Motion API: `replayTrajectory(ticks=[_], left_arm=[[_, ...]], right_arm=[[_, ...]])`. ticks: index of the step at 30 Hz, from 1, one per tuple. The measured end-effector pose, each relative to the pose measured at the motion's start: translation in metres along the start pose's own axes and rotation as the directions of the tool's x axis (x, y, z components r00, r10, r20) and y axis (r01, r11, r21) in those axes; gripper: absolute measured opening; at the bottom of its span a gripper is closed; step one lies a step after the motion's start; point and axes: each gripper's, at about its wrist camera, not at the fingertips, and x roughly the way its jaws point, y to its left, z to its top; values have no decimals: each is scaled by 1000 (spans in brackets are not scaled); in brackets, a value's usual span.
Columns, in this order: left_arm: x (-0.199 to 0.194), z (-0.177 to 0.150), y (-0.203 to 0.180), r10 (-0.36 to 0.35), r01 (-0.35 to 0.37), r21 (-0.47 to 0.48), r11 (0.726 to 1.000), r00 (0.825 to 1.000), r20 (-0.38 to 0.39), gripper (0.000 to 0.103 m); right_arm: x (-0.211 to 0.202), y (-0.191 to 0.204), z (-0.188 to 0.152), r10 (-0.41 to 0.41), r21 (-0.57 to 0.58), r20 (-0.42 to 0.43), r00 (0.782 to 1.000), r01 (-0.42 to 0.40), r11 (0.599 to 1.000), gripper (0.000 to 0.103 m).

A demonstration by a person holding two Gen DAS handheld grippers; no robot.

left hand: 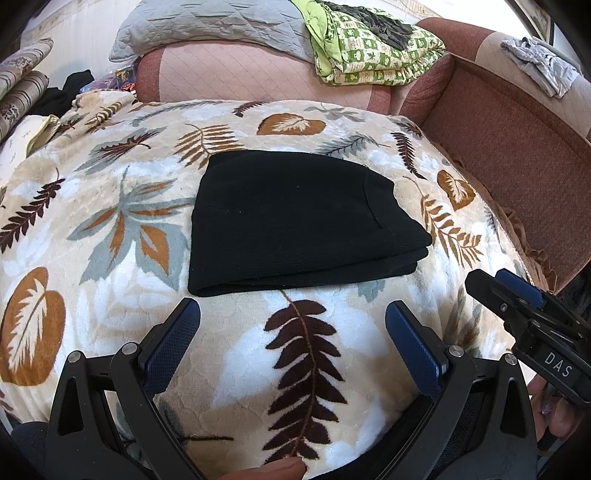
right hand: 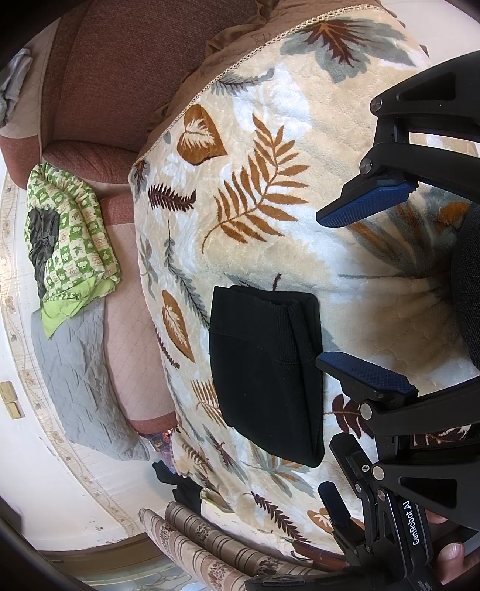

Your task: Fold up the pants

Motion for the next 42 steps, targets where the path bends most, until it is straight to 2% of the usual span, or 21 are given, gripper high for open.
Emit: replayTrajectory(ticks=[22, 26, 32, 35, 38, 42], left_arm=[[-3, 1, 2, -6, 6, 0, 1000, 1000, 5, 101], [-3, 0, 0, -28, 28, -1, 1000, 1000, 10, 101], [1, 0, -4, -13, 13, 14, 1000, 1000, 23, 101], [0, -1, -5, -12, 12, 14, 1000, 999, 43, 101], [3, 0, -4, -30, 30, 16, 999, 999, 11, 101], [2, 1, -3, -36, 36, 20, 999, 999, 5, 101]], right_arm=[[7, 3, -2, -28, -21, -30, 999, 27, 999, 68], [9, 2, -2, -31, -24, -35, 999, 30, 999, 68], [9, 1, -2, -103, -21, -51, 993, 102, 995, 70], [6, 1, 0, -105, -28, -55, 993, 104, 994, 70], [5, 2, 1, -95, -30, -67, 993, 93, 995, 70], [0, 4, 3, -104, -32, -48, 993, 102, 994, 70]])
